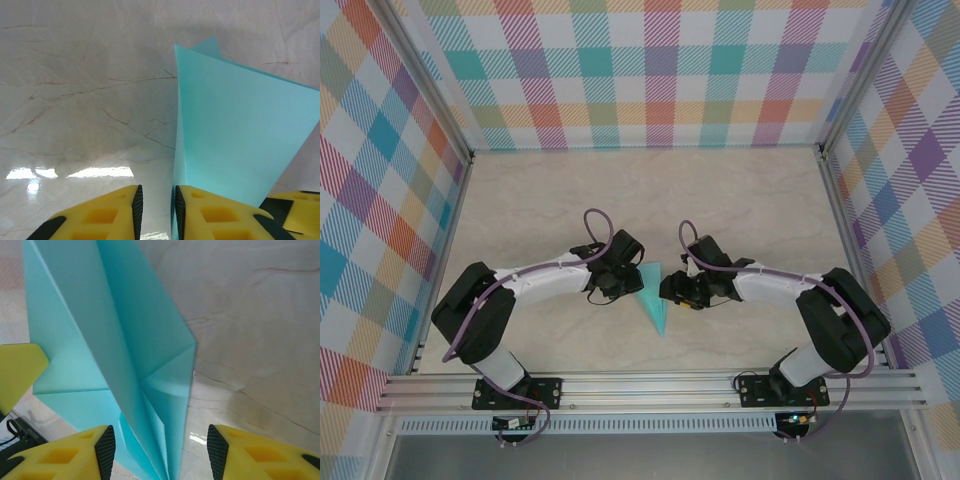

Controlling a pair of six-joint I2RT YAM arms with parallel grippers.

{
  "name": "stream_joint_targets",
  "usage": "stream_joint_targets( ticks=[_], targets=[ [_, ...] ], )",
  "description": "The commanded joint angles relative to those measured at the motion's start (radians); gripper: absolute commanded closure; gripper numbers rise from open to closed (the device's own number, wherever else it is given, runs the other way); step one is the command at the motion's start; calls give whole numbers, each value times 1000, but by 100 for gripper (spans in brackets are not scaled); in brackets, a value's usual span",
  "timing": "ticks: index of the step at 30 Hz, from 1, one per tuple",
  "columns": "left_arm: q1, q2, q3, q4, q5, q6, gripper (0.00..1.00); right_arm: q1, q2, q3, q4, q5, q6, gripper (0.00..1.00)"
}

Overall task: Fold a paper plane with a square sheet of paper (pick it up from the middle)
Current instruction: Turn over a paper plane at the center of the table, then move the paper plane to the center of the table.

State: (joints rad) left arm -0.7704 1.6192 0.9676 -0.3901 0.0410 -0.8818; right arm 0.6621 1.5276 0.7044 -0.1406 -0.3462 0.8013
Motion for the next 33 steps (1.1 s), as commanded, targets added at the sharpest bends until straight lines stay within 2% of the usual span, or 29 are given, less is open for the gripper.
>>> stream_joint_targets(
  ticks=[1, 7, 12, 15, 19, 23, 28, 33],
  targets=[
    [6, -36, -18, -12, -27, 22, 74, 22, 44, 48, 20, -37, -28, 48],
    [6, -35, -26, -10, -25, 27, 75, 43, 104, 71, 25, -34, -30, 49],
    [5, -35, -32, -6, -26, 28, 76, 66, 96, 74, 28, -43, -45, 51],
    [6, -32, -33, 1, -24, 24, 76, 87, 93, 83, 3, -24, -63, 60],
    [5, -30, -33, 6, -23, 18, 77, 115, 118, 116, -66, 39, -79, 61],
    [5, -36, -42, 7, -27, 11, 77, 135, 144, 138, -88, 62, -89, 68],
    [5, -55, -57, 15, -37, 1, 77, 167, 189, 204, -195, 151, -111, 76],
    [5, -86, -72, 14, -50, -4, 76, 192, 202, 259, -260, 200, -124, 88]
  ],
)
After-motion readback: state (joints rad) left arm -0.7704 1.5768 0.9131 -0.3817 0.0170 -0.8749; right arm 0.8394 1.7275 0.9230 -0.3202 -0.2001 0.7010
